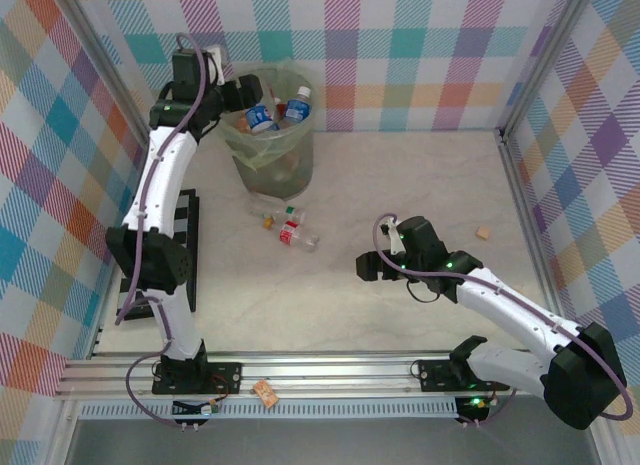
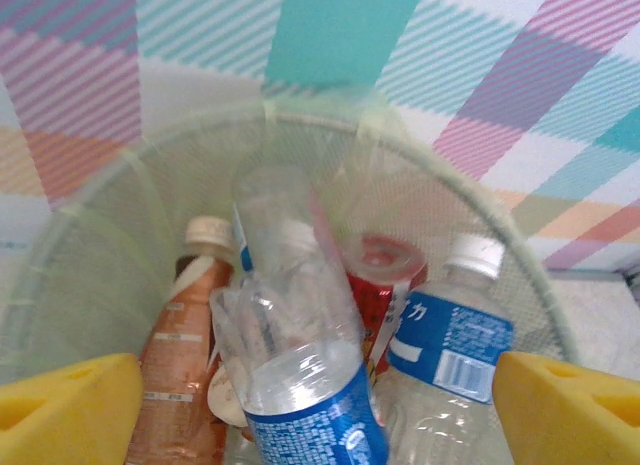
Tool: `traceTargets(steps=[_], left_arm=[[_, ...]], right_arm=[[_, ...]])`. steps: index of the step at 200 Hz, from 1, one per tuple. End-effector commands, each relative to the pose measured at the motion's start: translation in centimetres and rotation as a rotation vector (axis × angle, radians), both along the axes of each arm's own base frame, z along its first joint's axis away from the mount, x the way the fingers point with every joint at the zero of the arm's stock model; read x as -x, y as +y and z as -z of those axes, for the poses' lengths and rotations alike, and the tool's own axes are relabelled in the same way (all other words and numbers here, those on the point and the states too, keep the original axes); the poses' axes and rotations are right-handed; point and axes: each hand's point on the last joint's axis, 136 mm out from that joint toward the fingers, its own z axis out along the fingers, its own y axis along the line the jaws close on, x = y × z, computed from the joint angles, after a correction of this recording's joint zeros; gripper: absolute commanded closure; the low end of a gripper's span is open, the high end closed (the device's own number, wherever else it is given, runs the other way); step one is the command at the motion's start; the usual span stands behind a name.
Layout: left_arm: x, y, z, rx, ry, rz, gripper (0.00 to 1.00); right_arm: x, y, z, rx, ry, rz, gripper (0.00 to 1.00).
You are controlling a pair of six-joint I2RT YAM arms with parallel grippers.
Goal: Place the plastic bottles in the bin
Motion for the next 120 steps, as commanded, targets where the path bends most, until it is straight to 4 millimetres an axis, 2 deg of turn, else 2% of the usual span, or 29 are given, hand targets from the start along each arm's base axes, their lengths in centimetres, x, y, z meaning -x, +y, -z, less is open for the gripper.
traceTargets(steps=[1, 33, 54, 70, 96, 120], left_arm=[[0.7, 0.0, -2.2, -0.008, -0.067, 0.011, 0.11], [1.7, -0.6, -2.7, 0.024, -0.064, 0.044, 0.14], [3.5, -0.5, -3.2, 0.035, -0.069, 0.048, 0.15], [5.5, -0.2, -3.1, 0.056, -0.068, 0.041, 0.14], [9.9, 0.1, -1.6, 0.108, -0.047, 0.032, 0.13], [14.2, 0.4, 1.2, 0.182, -0.013, 0.019, 0.12]], right_arm=[[-0.2, 0.7, -0.3, -0.029, -0.008, -0.014, 0.12], [-0.3, 1.2, -0.8, -0.02, -0.033, -0.045, 0.12], [-0.9, 1.8, -1.7, -0.004, -0.107, -0.098, 0.12], [-1.6, 2.5, -2.0, 0.013, -0.158, -0.147, 0.11], [-2.9, 4.0, -2.5, 0.059, -0.23, -0.235, 0.1], [-3.9, 6.1, -2.4, 0.112, -0.292, -0.347, 0.09]])
